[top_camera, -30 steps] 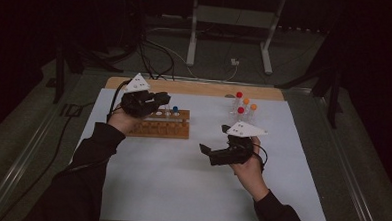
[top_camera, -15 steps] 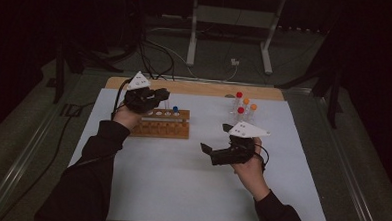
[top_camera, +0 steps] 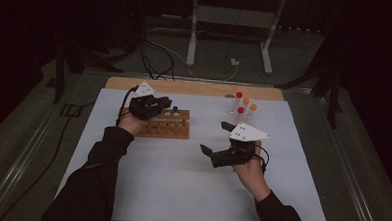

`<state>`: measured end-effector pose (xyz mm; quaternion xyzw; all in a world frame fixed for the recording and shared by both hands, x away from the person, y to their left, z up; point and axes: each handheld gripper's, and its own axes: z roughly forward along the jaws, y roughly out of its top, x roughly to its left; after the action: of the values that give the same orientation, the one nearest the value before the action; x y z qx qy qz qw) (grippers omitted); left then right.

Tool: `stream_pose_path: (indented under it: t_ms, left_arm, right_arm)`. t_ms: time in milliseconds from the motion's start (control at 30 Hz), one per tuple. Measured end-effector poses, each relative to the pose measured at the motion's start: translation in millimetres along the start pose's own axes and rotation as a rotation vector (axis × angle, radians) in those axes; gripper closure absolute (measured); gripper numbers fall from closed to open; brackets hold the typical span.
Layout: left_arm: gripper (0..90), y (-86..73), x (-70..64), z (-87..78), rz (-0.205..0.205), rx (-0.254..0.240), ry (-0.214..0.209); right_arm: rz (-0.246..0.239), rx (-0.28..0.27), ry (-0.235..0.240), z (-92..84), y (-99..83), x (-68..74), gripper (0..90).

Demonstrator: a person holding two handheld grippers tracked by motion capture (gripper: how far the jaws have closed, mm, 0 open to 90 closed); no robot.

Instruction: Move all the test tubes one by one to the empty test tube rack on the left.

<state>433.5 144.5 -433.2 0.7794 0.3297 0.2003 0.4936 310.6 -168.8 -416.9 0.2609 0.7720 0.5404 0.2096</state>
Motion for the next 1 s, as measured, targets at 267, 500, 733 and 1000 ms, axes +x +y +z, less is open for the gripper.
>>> stream_pose_path:
  t_ms: [267, 500, 733, 1000]
  left_arm:
    - [77.2, -12.5, -0.9, 7.1, -0.007, 0.019, 0.007]
    - [77.2, -14.9, -1.5, 9.6, -0.001, 0.025, 0.009]
    - [77.0, -15.6, -1.1, 10.6, 0.001, 0.037, 0.003]
    - [56.9, -14.2, -1.5, 3.5, 0.018, 0.045, -0.036]
  right_arm:
    - [0.025, 0.031, 0.043, -0.3, 0.8, -2.7, 0.0]
    - [0.047, 0.050, 0.057, -0.6, 1.1, -4.3, 0.0]
    - [0.060, 0.050, 0.059, -2.0, 1.9, -5.0, 0.0]
    - [0.058, 0.031, 0.045, -11.2, 8.1, -13.4, 0.0]
